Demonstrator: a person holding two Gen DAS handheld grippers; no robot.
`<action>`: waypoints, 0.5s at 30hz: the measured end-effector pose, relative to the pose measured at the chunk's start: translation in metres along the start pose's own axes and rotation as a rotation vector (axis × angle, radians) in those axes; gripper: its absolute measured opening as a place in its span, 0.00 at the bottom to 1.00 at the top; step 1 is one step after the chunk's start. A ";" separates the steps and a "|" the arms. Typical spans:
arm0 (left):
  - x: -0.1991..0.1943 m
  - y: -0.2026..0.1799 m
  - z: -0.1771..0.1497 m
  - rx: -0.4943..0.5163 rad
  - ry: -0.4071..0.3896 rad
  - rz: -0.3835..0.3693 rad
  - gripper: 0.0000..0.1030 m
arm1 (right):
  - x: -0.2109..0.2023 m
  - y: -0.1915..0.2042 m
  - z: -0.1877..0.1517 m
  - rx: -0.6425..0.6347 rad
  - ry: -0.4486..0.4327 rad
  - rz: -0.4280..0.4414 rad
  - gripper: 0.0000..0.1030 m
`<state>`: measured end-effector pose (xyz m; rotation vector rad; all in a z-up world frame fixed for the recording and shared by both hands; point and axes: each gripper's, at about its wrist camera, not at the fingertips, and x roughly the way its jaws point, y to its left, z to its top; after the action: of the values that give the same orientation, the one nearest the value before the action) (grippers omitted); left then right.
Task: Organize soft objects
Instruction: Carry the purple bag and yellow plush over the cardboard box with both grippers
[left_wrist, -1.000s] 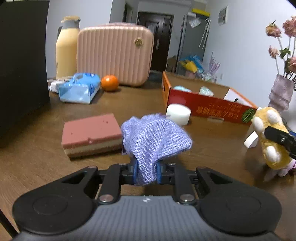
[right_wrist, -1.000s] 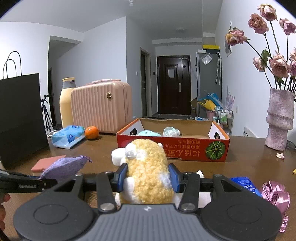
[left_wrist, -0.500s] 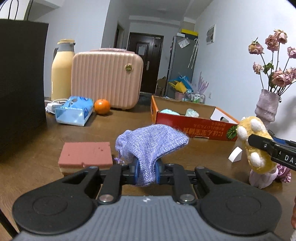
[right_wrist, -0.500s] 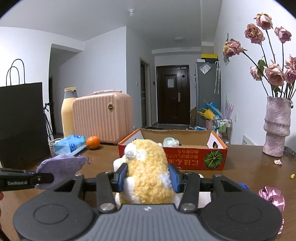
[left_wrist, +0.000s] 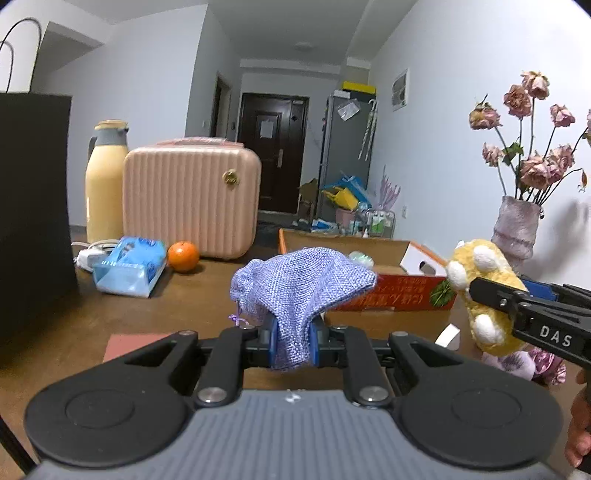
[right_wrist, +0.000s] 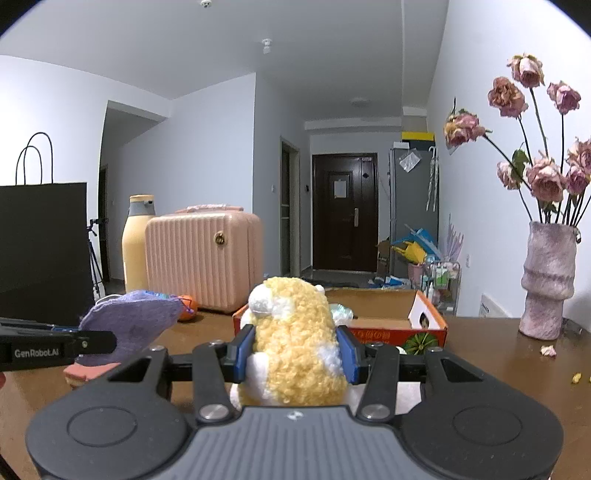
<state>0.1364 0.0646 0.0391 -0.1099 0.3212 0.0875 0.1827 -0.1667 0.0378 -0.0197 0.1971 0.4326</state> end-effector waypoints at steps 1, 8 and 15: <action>0.000 -0.003 0.002 0.003 -0.005 -0.003 0.16 | 0.000 -0.001 0.002 -0.001 -0.005 -0.002 0.45; 0.009 -0.017 0.014 0.009 -0.029 -0.018 0.16 | 0.007 -0.008 0.016 -0.009 -0.035 -0.023 0.44; 0.024 -0.026 0.030 -0.004 -0.047 -0.015 0.16 | 0.017 -0.018 0.032 -0.002 -0.066 -0.040 0.45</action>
<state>0.1712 0.0446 0.0621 -0.1139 0.2733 0.0761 0.2117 -0.1738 0.0655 -0.0111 0.1310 0.3925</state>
